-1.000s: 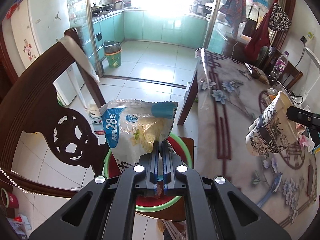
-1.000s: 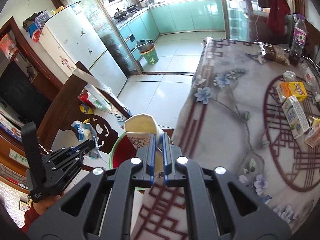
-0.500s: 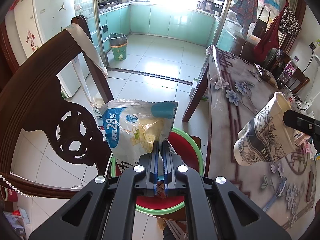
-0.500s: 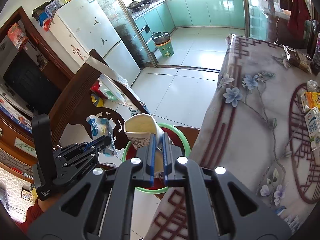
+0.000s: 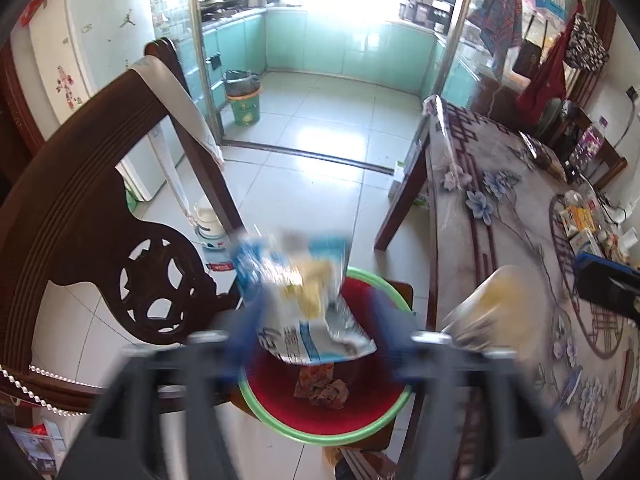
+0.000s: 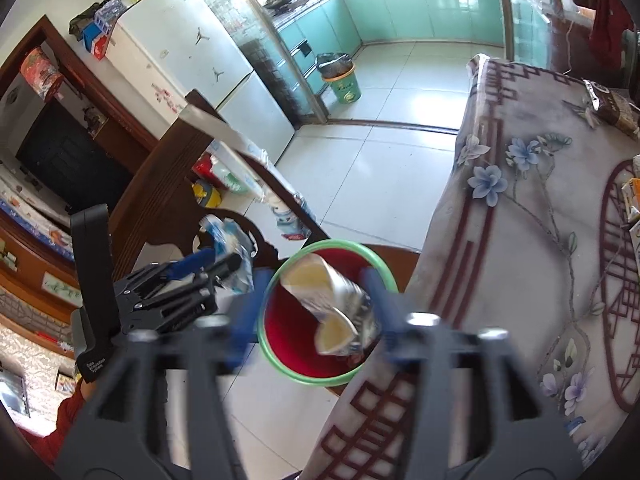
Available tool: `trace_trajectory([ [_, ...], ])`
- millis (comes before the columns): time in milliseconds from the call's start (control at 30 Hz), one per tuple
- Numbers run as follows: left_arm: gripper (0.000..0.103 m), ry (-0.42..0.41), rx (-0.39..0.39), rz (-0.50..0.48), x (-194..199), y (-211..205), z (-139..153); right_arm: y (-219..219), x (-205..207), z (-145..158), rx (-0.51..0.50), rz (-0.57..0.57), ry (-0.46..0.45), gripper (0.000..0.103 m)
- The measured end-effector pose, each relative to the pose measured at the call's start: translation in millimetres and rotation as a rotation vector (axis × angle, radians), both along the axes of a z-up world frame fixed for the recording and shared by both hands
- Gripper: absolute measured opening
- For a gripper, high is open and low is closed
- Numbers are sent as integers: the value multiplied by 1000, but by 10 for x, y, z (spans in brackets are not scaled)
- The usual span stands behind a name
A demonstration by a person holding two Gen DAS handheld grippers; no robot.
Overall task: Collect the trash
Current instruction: 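Carry the bag and cup over the red bucket and release both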
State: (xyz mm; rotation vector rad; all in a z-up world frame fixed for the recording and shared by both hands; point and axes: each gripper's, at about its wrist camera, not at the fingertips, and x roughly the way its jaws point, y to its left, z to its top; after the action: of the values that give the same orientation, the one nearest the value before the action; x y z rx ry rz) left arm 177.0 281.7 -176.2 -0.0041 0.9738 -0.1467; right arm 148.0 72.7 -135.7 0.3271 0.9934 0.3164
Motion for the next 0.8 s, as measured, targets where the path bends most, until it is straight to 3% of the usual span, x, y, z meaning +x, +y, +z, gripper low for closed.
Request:
trace_trajectory([
  [167, 68, -26, -4, -4, -27, -28, 96, -40, -69, 54, -71, -9, -22, 63],
  [433, 67, -28, -21, -8, -134, -80, 151, -323, -274, 60, -104, -73, -12, 63],
  [800, 67, -20, -26, -42, -364, -240, 183, -751, -670, -138, -126, -176, 51, 63],
])
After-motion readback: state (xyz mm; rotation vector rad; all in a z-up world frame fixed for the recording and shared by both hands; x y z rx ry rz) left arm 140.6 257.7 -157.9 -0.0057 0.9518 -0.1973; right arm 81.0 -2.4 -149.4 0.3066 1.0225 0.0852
